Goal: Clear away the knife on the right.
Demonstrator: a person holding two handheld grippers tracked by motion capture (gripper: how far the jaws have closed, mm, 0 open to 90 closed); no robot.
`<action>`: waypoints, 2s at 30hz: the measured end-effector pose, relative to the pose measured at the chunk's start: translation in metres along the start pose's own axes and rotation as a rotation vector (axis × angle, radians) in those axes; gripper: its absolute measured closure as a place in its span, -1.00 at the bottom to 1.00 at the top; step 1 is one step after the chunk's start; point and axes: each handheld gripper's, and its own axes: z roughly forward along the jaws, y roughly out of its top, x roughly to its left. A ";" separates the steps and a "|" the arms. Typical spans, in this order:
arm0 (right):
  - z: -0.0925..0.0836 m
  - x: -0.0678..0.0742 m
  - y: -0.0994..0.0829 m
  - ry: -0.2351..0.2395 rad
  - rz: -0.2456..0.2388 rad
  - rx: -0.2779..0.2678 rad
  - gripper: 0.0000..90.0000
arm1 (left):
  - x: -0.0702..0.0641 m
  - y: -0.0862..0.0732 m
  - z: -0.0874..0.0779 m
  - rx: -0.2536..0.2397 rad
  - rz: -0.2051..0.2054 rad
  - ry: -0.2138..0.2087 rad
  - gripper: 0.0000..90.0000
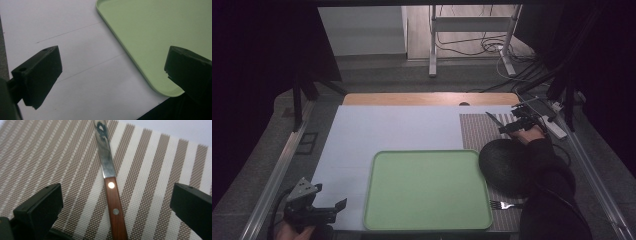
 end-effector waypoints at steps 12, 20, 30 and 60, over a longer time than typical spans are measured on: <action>0.022 0.000 -0.002 -0.038 -0.005 0.045 -1.00 | 0.000 0.000 0.000 0.001 0.005 0.001 -0.96; 0.013 0.004 0.001 0.000 -0.071 0.021 -0.23 | -0.001 0.000 0.000 0.002 0.007 0.002 -0.95; 0.009 0.001 0.002 0.022 -0.098 0.027 0.71 | -0.001 0.000 0.000 0.007 0.012 0.007 -0.95; -0.028 -0.004 -0.004 -0.048 -0.134 -0.061 0.72 | 0.000 0.000 0.001 0.008 0.002 0.008 -0.95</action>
